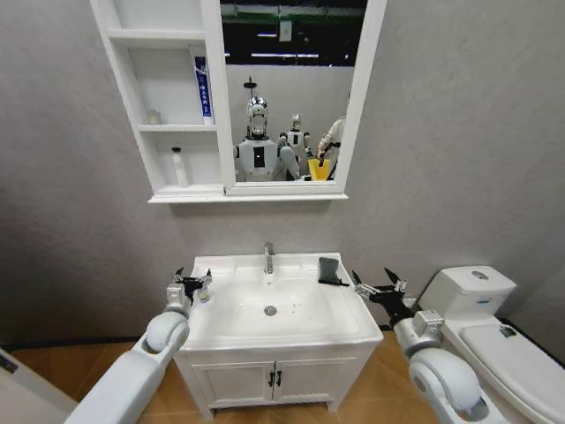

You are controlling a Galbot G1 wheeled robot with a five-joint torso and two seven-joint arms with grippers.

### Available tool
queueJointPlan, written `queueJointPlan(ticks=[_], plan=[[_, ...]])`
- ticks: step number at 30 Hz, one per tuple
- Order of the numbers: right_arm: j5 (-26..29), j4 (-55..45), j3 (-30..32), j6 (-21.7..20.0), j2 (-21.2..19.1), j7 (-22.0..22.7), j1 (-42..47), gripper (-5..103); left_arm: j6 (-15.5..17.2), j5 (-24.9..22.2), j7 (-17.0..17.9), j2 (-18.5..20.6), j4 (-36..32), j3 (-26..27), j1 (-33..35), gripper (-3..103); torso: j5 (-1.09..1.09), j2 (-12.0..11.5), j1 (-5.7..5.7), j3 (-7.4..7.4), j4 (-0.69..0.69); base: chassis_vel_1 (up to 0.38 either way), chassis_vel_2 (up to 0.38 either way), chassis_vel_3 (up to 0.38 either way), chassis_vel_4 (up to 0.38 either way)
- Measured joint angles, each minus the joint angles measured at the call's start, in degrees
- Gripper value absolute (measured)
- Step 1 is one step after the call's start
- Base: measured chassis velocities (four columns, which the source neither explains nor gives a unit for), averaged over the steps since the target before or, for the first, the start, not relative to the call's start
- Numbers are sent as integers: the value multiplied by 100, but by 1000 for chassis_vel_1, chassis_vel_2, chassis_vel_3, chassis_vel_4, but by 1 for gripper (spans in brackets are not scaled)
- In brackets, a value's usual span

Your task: Move facial cleanser and shampoo from washbasin to cabinet, then wipe washbasin with towel.

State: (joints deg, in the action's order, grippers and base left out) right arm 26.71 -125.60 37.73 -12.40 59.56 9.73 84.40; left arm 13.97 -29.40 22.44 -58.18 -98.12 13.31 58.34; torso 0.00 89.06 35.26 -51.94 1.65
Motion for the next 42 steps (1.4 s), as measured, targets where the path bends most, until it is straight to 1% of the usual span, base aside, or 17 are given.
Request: queueJointPlan(ticks=[3,5,11,12,15,19,25,30,37,38,39,40,41,42], plan=[[4,6,10,5,-1,0,2,100,-31,51,-21,-58,67,-5,14,100,1,0,0,0,0,0,0,0,0],[18,28,26,23,-11,-3,4,100,-141,202,-71,-199,266,-30,27,100,0,0,0,0,0,0,0,0,0],[48,65,40,46,-31,-7,-20,100,-241,382,-134,-410,544,-43,27,100,0,0,0,0,0,0,0,0,0],[48,65,40,46,-31,-7,-20,100,-241,382,-134,-410,544,-43,27,100,0,0,0,0,0,0,0,0,0],[66,95,64,95,-62,-20,-20,100,-307,468,-155,-567,724,-29,34,100,0,0,0,0,0,0,0,0,0],[70,130,85,135,-88,-38,-13,100,-322,504,-158,-635,806,-28,11,100,0,0,0,0,0,0,0,0,0],[83,228,103,204,-103,-80,-39,100,-422,550,-183,-817,1088,-24,-147,100,0,0,0,0,0,0,0,0,0],[90,270,96,215,-91,-104,-69,100,-442,547,-184,-905,1185,-31,-178,100,0,0,0,0,0,0,0,0,0],[84,360,58,254,-39,-157,-88,100,-458,569,-169,-911,1288,-14,-186,100,-1,0,0,0,0,0,0,0,0],[76,388,52,275,-34,-173,-89,100,-443,580,-161,-902,1312,-11,-186,102,0,0,0,0,0,0,0,0,0],[71,404,50,284,-34,-189,-86,100,-435,585,-161,-899,1334,-10,-186,98,0,0,0,0,0,0,0,0,0],[71,404,50,284,-34,-189,-86,100,-435,585,-161,-899,1334,-10,-186,98,0,0,0,0,0,0,0,0,0],[70,421,50,296,-38,-208,-82,100,-435,586,-167,-898,1353,-10,-186,93,-1,0,0,0,0,0,0,0,0],[70,421,50,296,-38,-208,-82,100,-435,586,-167,-898,1353,-10,-186,93,-1,0,0,0,0,0,0,0,0]])
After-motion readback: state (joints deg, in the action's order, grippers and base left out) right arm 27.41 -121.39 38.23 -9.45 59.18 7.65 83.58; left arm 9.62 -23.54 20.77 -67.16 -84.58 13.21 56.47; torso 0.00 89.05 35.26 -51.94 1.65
